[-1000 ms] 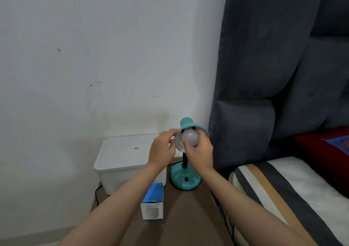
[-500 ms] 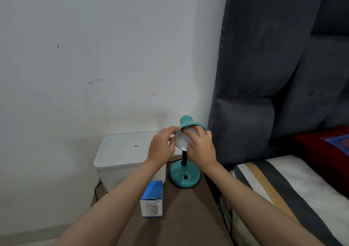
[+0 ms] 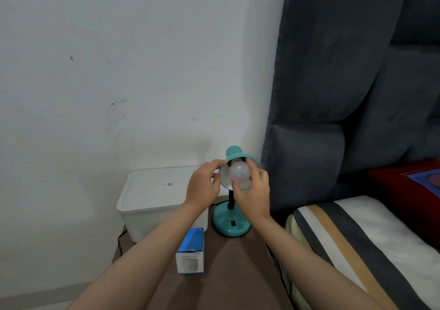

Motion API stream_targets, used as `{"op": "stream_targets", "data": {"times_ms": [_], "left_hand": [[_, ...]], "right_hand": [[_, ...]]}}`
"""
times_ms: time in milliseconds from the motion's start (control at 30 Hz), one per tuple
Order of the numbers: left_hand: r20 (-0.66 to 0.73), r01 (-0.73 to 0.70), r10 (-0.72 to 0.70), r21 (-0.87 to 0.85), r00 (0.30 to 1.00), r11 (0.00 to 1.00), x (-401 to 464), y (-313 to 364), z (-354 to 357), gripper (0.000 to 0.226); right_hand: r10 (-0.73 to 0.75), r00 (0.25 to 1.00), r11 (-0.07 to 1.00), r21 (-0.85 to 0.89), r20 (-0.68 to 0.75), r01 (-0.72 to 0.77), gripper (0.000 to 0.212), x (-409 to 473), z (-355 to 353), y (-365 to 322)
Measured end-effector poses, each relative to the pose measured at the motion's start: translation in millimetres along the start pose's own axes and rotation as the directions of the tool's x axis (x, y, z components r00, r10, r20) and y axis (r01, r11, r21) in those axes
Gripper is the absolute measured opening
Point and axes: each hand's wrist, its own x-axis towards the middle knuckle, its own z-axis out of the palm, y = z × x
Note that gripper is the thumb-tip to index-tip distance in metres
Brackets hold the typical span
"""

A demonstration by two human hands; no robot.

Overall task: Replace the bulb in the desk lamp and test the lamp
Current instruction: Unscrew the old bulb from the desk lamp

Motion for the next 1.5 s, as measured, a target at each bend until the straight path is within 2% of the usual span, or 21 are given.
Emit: {"op": "stream_targets", "data": {"times_ms": [200, 367, 700, 800, 933, 1000, 1133, 1300, 1500], "left_hand": [[0.008, 0.008, -0.008, 0.005, 1.0, 1.0, 0.7, -1.1, -0.7, 0.037], [0.004, 0.011, -0.011, -0.004, 1.0, 1.0, 1.2, -1.6, -1.9, 0.037], [0.016, 0.013, -0.012, -0.02, 1.0, 1.0, 3.1, -1.2, -3.4, 0.038], [0.015, 0.012, -0.012, -0.018, 1.0, 1.0, 3.2, -0.8, -3.7, 0.038], [0.021, 0.002, -0.002, -0.009, 1.0, 1.0, 4.3, -0.2, -3.9, 0.037], [0.019, 0.001, -0.001, -0.006, 1.0, 1.0, 5.2, -1.2, -3.6, 0.037], [0.008, 0.009, -0.009, -0.014, 1.0, 1.0, 5.2, -1.5, -3.4, 0.038], [0.031, 0.003, -0.002, -0.007, 1.0, 1.0, 4.2, -2.2, -3.4, 0.039], [0.056, 0.017, -0.016, -0.03, 0.998, 0.999, -10.1, 6.7, -9.1, 0.039]], "right_hand": [[0.076, 0.997, 0.997, -0.023, 0.035, -0.075, 0.048, 9.8, 5.0, -1.4], [-0.034, 0.994, 0.994, -0.1, 0.1, 0.044, 0.044, 13.1, 0.1, 0.8], [-0.135, 0.963, 0.935, -0.292, 0.233, 0.201, 0.044, 20.2, -7.1, 2.3], [-0.172, 0.945, 0.894, -0.358, 0.279, 0.268, 0.043, 22.0, -9.3, 2.7], [-0.336, 0.855, 0.729, -0.466, 0.395, 0.502, 0.05, 23.4, -13.8, 7.3], [-0.371, 0.836, 0.692, -0.481, 0.403, 0.539, 0.051, 22.9, -17.2, 9.0], [-0.314, 0.881, 0.759, -0.465, 0.353, 0.456, 0.052, 16.7, -24.6, 8.7], [-0.295, 0.897, 0.836, -0.366, 0.33, 0.41, 0.048, 7.6, -33.7, 12.0], [-0.233, 0.953, 0.938, -0.213, 0.194, 0.273, 0.046, -7.6, -44.5, 7.1]]}}
